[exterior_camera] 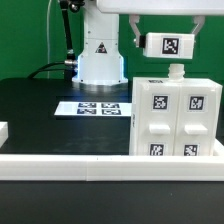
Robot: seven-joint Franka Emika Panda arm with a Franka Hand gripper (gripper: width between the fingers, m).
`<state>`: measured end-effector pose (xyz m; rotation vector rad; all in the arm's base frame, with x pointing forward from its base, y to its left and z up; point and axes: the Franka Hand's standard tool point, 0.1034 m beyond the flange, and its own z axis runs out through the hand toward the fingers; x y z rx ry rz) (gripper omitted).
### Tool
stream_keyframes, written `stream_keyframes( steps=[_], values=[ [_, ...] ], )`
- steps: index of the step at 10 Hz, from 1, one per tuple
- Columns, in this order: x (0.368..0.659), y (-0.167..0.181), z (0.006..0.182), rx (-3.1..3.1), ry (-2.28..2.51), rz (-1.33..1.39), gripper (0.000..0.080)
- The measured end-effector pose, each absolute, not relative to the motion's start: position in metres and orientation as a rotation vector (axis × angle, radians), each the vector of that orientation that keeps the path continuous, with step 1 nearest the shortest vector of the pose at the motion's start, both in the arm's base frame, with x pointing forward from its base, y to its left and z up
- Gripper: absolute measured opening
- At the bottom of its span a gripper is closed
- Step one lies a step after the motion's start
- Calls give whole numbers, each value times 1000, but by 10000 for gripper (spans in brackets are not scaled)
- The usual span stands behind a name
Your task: Assemble cabinet
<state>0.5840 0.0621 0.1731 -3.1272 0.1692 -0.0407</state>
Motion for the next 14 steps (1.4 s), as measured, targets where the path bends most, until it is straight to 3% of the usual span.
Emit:
stream_keyframes(
  steps=[14],
  values=[
    [587, 83, 152, -3132, 97, -34, 563]
  ],
)
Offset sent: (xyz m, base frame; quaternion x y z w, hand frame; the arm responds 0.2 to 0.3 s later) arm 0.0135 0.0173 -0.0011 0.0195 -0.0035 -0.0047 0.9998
